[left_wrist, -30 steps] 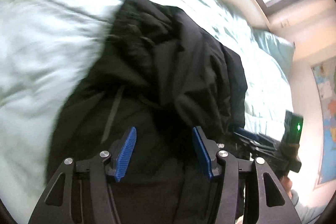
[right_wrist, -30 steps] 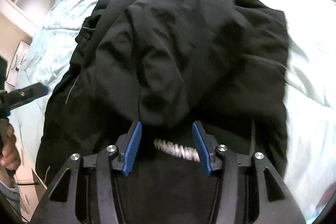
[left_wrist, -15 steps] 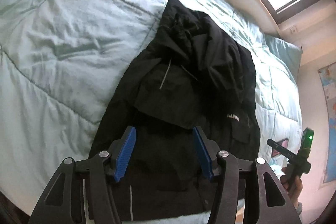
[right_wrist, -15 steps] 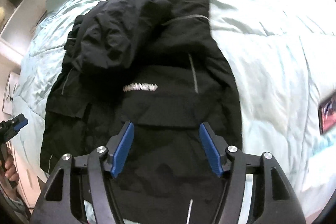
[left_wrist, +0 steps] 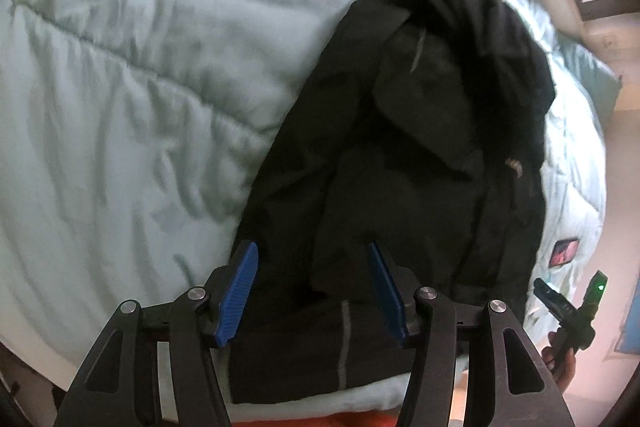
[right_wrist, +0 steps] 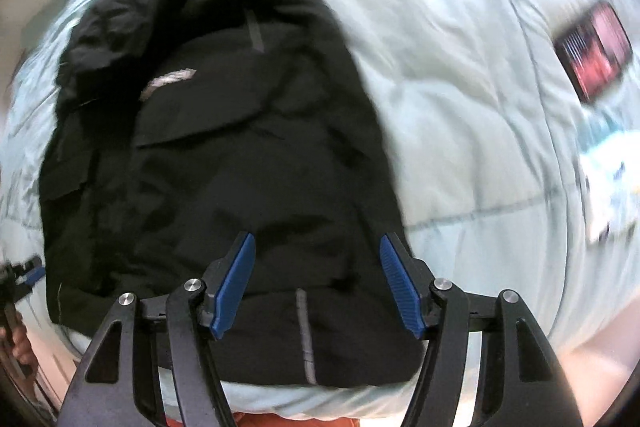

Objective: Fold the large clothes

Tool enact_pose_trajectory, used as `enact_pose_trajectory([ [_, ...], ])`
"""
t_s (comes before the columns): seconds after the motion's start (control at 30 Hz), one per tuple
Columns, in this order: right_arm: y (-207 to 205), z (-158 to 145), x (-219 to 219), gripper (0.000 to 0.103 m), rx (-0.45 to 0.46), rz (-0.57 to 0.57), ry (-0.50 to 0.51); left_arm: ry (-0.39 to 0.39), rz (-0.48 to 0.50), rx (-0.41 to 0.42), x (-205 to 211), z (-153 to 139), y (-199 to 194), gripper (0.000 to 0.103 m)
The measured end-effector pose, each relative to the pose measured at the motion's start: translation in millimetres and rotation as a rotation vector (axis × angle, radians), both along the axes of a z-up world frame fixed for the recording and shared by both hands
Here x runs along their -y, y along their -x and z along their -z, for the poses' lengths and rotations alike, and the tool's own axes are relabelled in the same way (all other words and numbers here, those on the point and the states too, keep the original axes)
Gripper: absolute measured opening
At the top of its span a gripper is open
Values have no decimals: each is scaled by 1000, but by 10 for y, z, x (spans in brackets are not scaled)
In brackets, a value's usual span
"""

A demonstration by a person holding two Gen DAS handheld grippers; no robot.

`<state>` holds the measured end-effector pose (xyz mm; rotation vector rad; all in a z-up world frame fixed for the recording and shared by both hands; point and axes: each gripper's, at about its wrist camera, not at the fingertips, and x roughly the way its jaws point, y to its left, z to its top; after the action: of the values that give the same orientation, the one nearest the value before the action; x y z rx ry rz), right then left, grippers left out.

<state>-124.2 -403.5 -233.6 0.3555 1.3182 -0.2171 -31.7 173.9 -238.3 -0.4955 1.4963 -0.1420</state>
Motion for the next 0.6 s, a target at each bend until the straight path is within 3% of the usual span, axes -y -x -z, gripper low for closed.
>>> enact_pose_trajectory([
  [0.13,192,157,178,68,-35,87,-11,6,36,2,-67,27,82,59],
  [0.23,311,246,232,68,-54,133,-40,63,11,-10,-162,70,86,59],
  [0.47,436,300,234,68,-70,172,-29,117,63,-26,-229,84,50,59],
  [0.6,464,328,206,68,-68,226,-71,130,44,-62,-371,186,60,59],
])
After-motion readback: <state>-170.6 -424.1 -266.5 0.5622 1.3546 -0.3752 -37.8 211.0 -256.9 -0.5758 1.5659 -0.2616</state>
